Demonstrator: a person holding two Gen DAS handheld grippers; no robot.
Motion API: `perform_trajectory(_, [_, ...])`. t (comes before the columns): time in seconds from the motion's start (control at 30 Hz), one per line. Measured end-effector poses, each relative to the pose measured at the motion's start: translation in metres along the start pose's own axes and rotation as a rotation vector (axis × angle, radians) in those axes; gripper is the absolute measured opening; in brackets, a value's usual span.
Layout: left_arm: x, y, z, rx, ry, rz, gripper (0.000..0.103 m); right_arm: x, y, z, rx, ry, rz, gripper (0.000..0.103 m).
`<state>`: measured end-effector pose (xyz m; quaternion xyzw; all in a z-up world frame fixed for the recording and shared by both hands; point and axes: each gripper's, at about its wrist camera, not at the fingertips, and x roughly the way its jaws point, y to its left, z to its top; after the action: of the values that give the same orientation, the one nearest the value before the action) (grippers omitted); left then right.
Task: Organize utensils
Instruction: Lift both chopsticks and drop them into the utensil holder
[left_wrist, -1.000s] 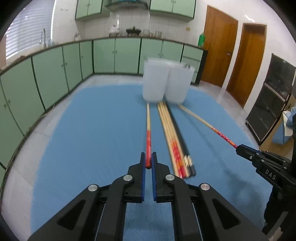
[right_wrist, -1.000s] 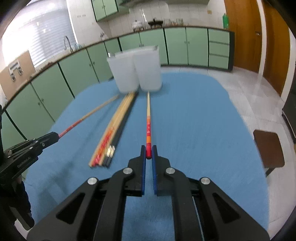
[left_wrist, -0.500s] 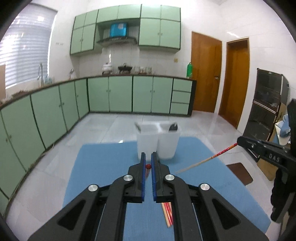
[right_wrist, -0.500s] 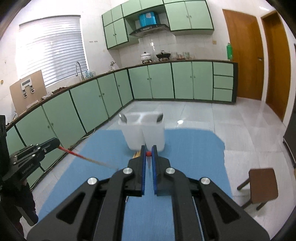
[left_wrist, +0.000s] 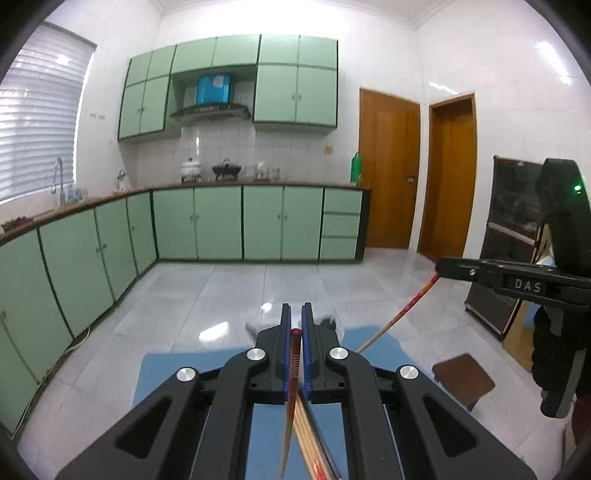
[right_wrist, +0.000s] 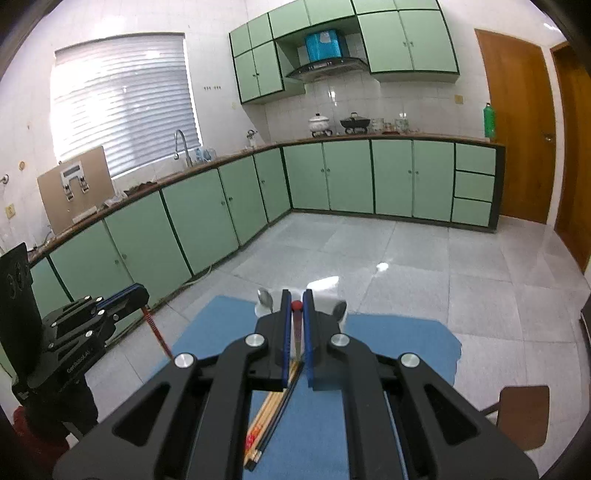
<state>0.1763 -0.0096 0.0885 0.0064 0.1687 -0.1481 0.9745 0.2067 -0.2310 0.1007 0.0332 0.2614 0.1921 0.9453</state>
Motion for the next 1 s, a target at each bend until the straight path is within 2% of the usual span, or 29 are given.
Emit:
perform_trajectory(0.23, [0.023, 0.005, 0.053, -0.03, -0.099, -0.021, 0.005, 0.012, -0.007, 0.049, -0.033, -0.021, -0.02, 0.005])
perform_trajectory(0.3, [0.035, 0.008, 0.066, -0.042, -0.12, -0.02, 0.005, 0.021, -0.009, 0.06, -0.032, -0.002, -0.018, 0.005])
perform_trajectory(0.43, [0.067, 0.017, 0.083, -0.064, -0.154, -0.002, 0.005, 0.052, -0.012, 0.076, -0.072, 0.044, -0.066, 0.005])
perform_trajectory(0.57, [0.1, 0.024, 0.085, -0.088, -0.168, 0.013, 0.005, 0.087, -0.013, 0.073, -0.081, 0.11, -0.091, 0.005])
perform_trajectory(0.7, [0.132, 0.028, 0.079, -0.085, -0.153, 0.018, 0.005, 0.117, -0.016, 0.065, -0.062, 0.155, -0.093, 0.005])
perform_trajectory(1.0, [0.177, 0.037, 0.04, -0.097, -0.005, -0.007, 0.006, 0.165, -0.019, 0.045, -0.036, 0.239, -0.075, 0.006])
